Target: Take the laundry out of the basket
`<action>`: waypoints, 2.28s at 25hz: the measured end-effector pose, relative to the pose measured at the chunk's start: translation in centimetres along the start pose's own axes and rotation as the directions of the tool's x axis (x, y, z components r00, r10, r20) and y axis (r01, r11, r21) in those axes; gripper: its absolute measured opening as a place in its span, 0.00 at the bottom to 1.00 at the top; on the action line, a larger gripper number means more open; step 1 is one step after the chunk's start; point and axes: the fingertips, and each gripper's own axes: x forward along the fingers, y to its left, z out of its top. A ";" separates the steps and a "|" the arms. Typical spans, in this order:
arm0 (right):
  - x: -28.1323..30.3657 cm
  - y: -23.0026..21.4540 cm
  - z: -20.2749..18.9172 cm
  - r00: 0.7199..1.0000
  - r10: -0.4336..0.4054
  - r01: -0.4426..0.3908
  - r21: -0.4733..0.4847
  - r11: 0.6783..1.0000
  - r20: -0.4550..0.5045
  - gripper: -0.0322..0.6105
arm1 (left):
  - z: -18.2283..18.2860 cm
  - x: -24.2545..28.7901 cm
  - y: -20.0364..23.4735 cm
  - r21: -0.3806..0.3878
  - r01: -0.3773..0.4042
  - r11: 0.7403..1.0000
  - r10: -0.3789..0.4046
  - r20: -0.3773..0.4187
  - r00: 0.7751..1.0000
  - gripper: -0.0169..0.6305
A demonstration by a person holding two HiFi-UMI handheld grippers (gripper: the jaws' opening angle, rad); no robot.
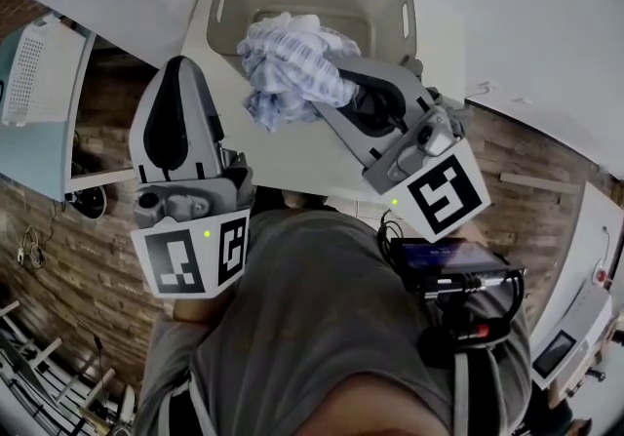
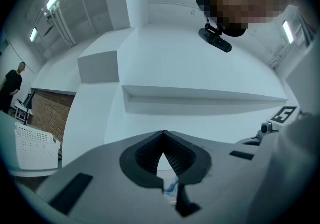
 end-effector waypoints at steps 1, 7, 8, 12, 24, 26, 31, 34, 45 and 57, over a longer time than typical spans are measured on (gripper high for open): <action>0.4 0.4 -0.8 1.000 0.009 -0.009 0.004 1.000 -0.015 0.18 | -0.2 0.3 0.3 0.001 0.002 1.000 -0.002 -0.005 1.000 0.04; 0.7 3.3 -5.6 0.995 0.047 -0.038 0.103 0.994 -0.092 0.18 | -1.3 1.2 0.7 -0.005 0.017 1.000 -0.017 -0.042 0.999 0.04; 0.7 3.8 -6.6 0.993 0.053 -0.041 0.112 0.993 -0.106 0.18 | -1.4 1.5 0.6 0.005 0.026 1.000 -0.026 -0.049 0.998 0.04; 1.5 5.4 -11.5 0.981 0.079 -0.051 0.158 0.986 -0.176 0.18 | -2.2 2.3 0.9 0.010 0.045 0.999 -0.045 -0.074 0.996 0.04; 4.1 6.7 -22.7 0.940 0.070 0.030 0.288 0.957 -0.333 0.23 | -2.5 4.9 0.6 0.017 0.145 0.989 -0.143 -0.094 0.985 0.04; 4.3 6.4 -22.8 0.936 0.068 0.036 0.289 0.957 -0.344 0.28 | -2.6 5.1 0.3 0.012 0.157 0.988 -0.155 -0.094 0.983 0.04; 3.8 5.5 -22.0 0.928 0.047 0.055 0.260 0.964 -0.369 0.33 | -2.5 5.5 -0.3 -0.001 0.187 0.982 -0.186 -0.087 0.979 0.04; 3.2 4.4 -20.3 0.940 0.005 0.089 0.263 0.961 -0.340 0.33 | -2.5 5.5 -0.5 -0.010 0.201 0.980 -0.201 -0.084 0.976 0.04; 1.6 -3.6 -8.3 0.954 -0.296 0.294 0.325 0.899 -0.042 0.10 | -3.0 5.8 -2.4 -0.057 0.269 0.961 -0.273 -0.068 0.960 0.04; -0.1 -7.5 -1.4 0.873 -0.486 0.471 0.205 0.858 0.029 0.06 | -3.7 6.0 -7.3 -0.045 0.379 0.924 -0.381 -0.051 0.923 0.04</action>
